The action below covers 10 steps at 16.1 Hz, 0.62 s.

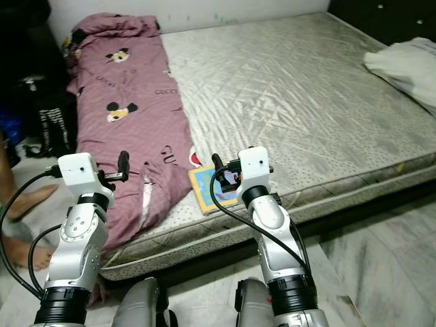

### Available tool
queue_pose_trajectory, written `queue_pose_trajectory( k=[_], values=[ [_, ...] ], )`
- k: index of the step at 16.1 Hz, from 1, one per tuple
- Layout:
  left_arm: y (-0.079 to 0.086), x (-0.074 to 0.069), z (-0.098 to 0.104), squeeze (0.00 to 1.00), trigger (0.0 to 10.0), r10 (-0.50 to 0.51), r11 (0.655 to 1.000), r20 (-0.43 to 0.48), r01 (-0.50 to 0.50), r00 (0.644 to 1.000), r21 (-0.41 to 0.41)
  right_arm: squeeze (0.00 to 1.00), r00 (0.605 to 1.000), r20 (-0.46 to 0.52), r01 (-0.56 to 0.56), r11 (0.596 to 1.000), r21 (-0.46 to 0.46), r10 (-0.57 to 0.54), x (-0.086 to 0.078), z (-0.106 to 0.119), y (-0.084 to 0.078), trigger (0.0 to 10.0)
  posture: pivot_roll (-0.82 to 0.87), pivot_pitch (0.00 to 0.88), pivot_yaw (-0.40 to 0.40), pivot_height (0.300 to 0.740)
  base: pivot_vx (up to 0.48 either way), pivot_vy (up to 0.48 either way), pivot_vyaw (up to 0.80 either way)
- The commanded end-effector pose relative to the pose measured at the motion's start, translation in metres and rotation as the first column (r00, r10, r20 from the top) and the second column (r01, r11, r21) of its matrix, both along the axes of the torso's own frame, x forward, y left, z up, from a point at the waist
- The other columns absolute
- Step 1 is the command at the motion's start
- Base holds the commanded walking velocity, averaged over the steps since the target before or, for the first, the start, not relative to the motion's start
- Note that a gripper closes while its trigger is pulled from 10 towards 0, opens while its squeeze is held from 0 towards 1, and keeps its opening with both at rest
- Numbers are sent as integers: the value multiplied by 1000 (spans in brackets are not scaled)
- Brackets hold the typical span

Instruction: Clean up the room

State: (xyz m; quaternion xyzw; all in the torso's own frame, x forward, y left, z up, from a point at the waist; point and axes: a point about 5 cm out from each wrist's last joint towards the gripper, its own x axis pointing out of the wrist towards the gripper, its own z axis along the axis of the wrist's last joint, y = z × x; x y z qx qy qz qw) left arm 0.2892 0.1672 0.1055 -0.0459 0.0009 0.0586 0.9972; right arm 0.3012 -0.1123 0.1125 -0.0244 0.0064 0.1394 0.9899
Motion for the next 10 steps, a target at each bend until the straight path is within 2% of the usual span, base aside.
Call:
queue_pose_trajectory(
  k=[1, 2, 10],
  values=[
    [1, 0, 3, 0, 10000, -11, 1000, 16, 11, 1000, 17, 0, 1000, 14, -15, 1000, -7, 15, 1, 3, 2, 10000, -130, 37, 33, 667, 0, 0, 0],
    [1, 0, 3, 0, 10000, -16, 1000, 18, 15, 1000, 18, 0, 1000, 15, -16, 1000, -9, 16, 1, 3, 2, 10000, -130, 37, 33, 667, 0, 0, 0],
    [0, 0, 2, 0, 10000, -25, 1000, 17, 25, 1000, 16, 0, 1000, 17, -2, 1000, 5, 2, 1, 3, 1, 10000, -133, 41, 34, 667, 269, 0, 0]
  ],
)
